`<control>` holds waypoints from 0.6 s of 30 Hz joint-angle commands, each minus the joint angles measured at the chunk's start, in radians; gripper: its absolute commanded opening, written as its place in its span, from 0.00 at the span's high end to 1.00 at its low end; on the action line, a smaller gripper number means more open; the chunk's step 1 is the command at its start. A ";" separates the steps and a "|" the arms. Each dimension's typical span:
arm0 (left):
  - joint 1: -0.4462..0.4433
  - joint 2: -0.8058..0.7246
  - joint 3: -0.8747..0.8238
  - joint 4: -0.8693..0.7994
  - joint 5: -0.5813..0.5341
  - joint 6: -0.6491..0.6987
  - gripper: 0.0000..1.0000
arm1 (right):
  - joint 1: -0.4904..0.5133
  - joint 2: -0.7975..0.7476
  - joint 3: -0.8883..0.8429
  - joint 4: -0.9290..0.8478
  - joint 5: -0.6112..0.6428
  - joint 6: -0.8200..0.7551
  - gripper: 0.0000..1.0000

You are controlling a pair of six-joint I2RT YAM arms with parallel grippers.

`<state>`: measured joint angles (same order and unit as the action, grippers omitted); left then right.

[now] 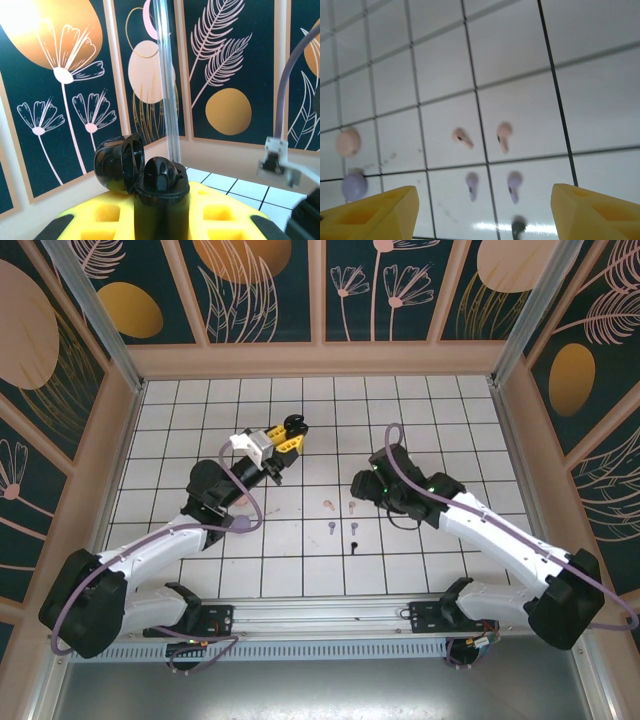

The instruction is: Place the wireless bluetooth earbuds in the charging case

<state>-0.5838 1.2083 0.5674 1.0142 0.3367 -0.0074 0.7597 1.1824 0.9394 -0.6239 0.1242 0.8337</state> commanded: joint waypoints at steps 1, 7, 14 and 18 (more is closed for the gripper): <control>-0.005 -0.024 -0.025 0.079 -0.016 -0.024 1.00 | 0.052 0.053 -0.022 -0.069 -0.026 0.108 0.29; -0.004 -0.045 -0.064 0.119 -0.019 -0.043 1.00 | 0.150 0.194 -0.026 -0.082 -0.049 0.191 0.32; -0.005 -0.085 -0.111 0.152 -0.031 -0.055 1.00 | 0.205 0.270 -0.044 -0.076 -0.054 0.275 0.44; -0.005 -0.087 -0.127 0.168 -0.030 -0.057 1.00 | 0.214 0.313 -0.044 -0.080 -0.060 0.283 0.51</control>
<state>-0.5838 1.1355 0.4541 1.1156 0.3126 -0.0475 0.9642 1.4654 0.9077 -0.6708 0.0723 1.0801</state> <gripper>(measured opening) 0.224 0.501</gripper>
